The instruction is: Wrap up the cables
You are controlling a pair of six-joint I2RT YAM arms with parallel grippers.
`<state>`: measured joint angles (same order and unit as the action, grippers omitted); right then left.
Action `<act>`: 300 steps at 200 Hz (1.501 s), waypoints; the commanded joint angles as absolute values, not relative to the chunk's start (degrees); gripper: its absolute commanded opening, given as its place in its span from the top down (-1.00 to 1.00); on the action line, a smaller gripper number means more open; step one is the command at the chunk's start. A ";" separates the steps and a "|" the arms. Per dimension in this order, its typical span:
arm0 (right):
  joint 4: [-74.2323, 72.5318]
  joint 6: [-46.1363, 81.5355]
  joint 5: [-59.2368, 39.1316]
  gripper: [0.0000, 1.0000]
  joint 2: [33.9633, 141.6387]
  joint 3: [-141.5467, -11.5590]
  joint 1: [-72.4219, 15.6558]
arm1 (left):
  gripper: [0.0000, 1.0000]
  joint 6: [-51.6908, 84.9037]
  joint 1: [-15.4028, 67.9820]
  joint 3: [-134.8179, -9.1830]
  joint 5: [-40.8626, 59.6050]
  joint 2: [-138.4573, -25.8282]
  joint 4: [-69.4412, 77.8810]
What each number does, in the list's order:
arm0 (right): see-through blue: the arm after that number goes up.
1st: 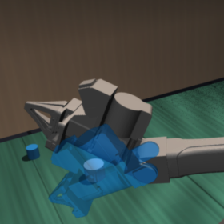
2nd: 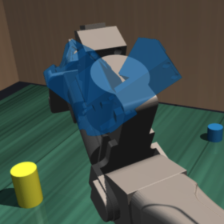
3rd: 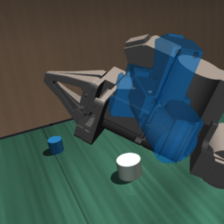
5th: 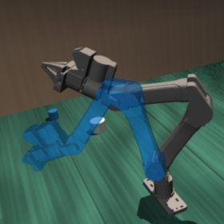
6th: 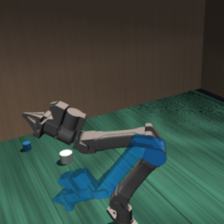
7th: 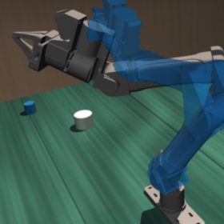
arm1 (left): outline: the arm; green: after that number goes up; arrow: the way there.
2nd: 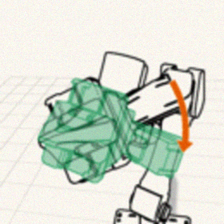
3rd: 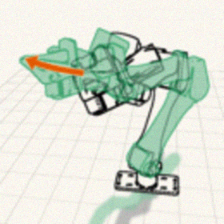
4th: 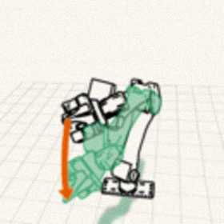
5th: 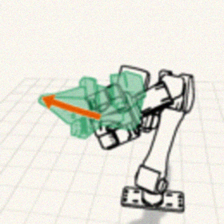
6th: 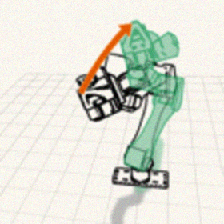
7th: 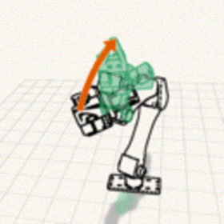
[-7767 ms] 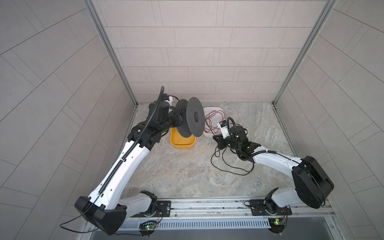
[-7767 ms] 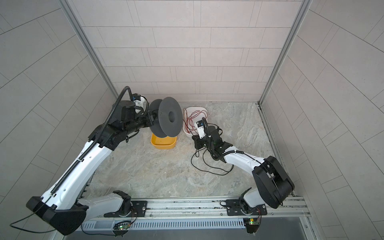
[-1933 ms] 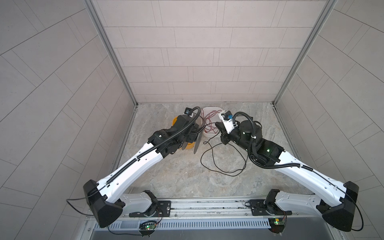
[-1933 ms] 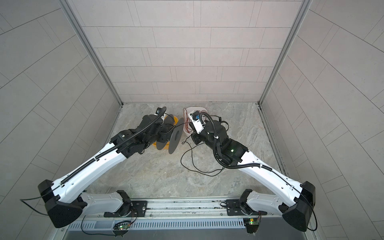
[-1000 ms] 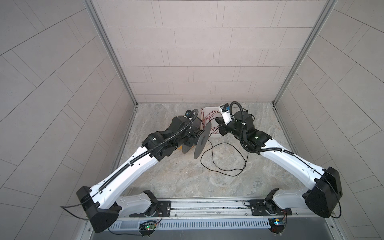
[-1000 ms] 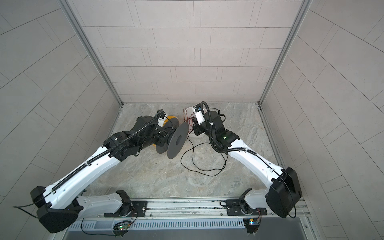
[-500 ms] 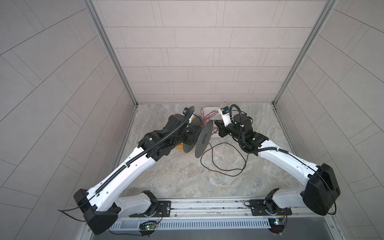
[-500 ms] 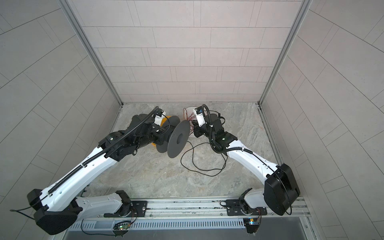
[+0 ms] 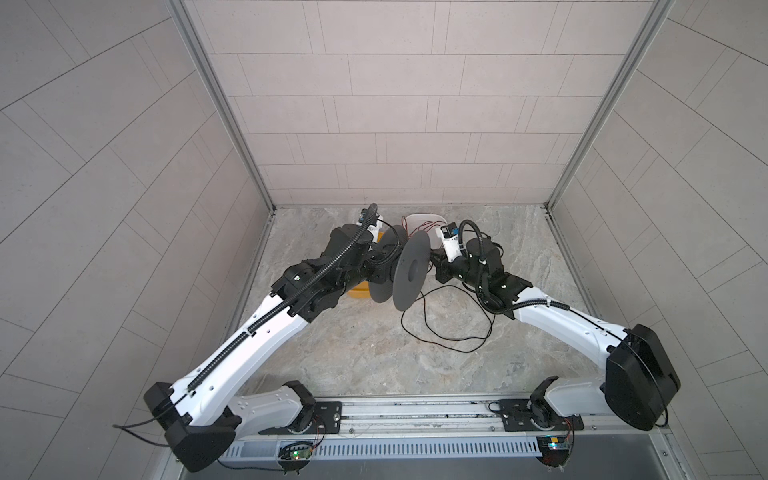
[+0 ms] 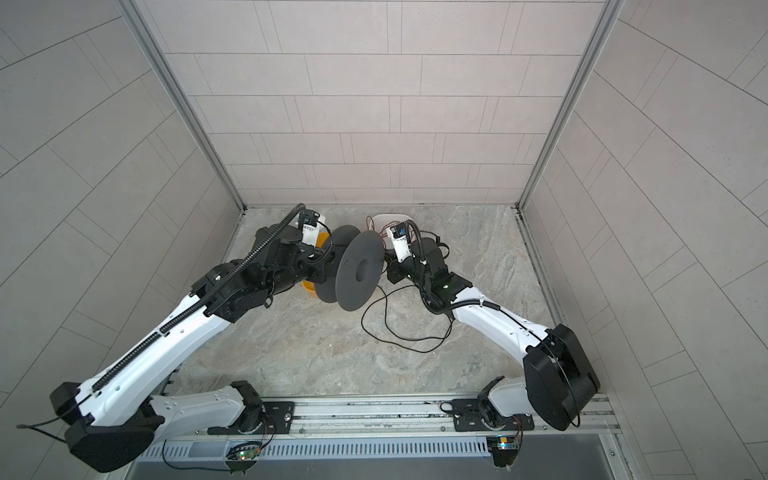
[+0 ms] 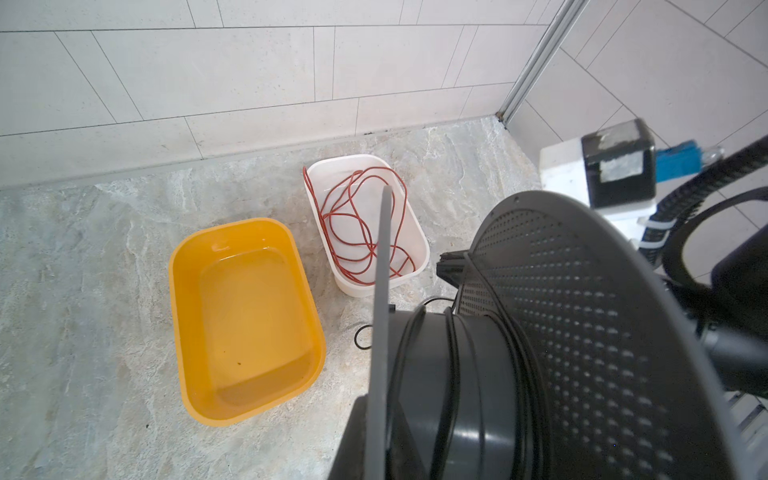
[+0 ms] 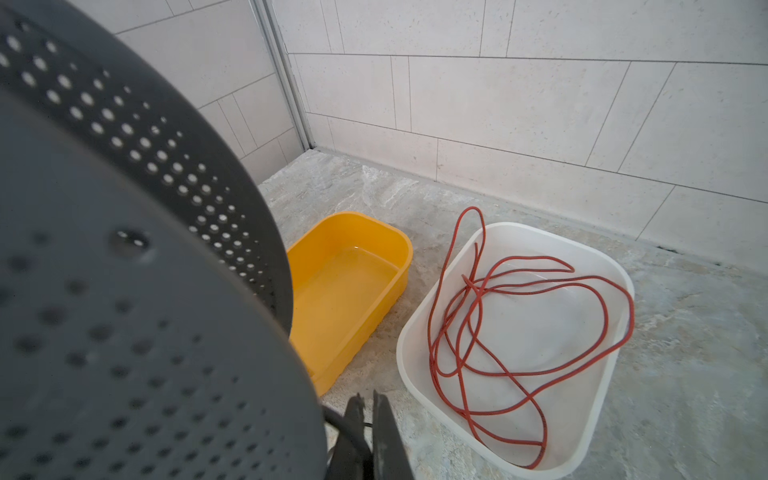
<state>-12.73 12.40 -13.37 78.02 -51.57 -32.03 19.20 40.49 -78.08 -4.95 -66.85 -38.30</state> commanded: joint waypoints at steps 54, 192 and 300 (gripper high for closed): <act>-20.72 17.06 -15.49 0.84 78.32 -45.26 -31.04 | 1.00 22.68 38.75 -82.26 -10.01 -64.03 -31.12; -33.66 24.10 -22.84 0.42 86.28 -44.65 -31.19 | 1.00 22.68 38.58 -82.79 -9.30 -63.27 -30.06; -43.49 26.98 -20.92 0.43 93.95 -39.63 -35.63 | 1.00 22.64 36.33 -84.35 -9.16 -64.11 -28.21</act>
